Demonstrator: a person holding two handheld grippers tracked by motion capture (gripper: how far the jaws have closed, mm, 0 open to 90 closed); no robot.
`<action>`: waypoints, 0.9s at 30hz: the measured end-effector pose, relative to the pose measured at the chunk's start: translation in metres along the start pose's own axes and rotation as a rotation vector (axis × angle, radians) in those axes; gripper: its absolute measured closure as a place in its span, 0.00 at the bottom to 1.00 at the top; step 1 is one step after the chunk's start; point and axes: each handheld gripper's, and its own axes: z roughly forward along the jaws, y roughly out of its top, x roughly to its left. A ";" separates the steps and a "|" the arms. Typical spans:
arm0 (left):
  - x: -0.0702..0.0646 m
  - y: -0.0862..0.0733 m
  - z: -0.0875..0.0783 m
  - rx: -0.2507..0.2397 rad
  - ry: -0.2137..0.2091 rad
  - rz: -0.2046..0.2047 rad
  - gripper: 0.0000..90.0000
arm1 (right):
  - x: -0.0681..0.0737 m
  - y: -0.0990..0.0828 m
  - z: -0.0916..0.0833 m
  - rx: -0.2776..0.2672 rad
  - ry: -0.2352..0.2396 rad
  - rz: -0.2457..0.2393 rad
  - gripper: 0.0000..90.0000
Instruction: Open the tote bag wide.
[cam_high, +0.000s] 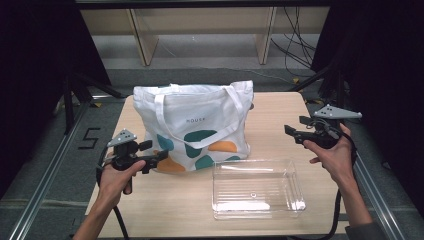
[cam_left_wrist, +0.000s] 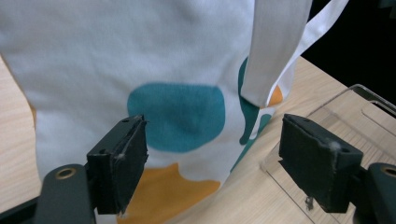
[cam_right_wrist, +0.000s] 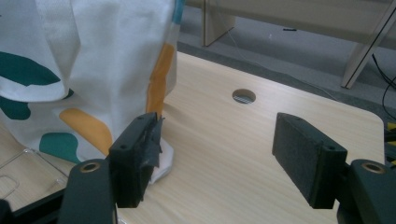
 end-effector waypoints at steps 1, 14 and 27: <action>0.000 0.003 0.001 0.002 0.003 -0.001 0.25 | 0.001 0.003 0.002 0.000 0.017 0.009 0.36; -0.008 0.045 0.001 -0.061 -0.055 -0.024 0.26 | 0.012 0.048 0.038 -0.013 0.110 0.019 0.37; -0.018 0.069 0.005 -0.129 -0.027 0.080 0.67 | 0.060 0.093 0.067 -0.040 0.246 -0.032 0.40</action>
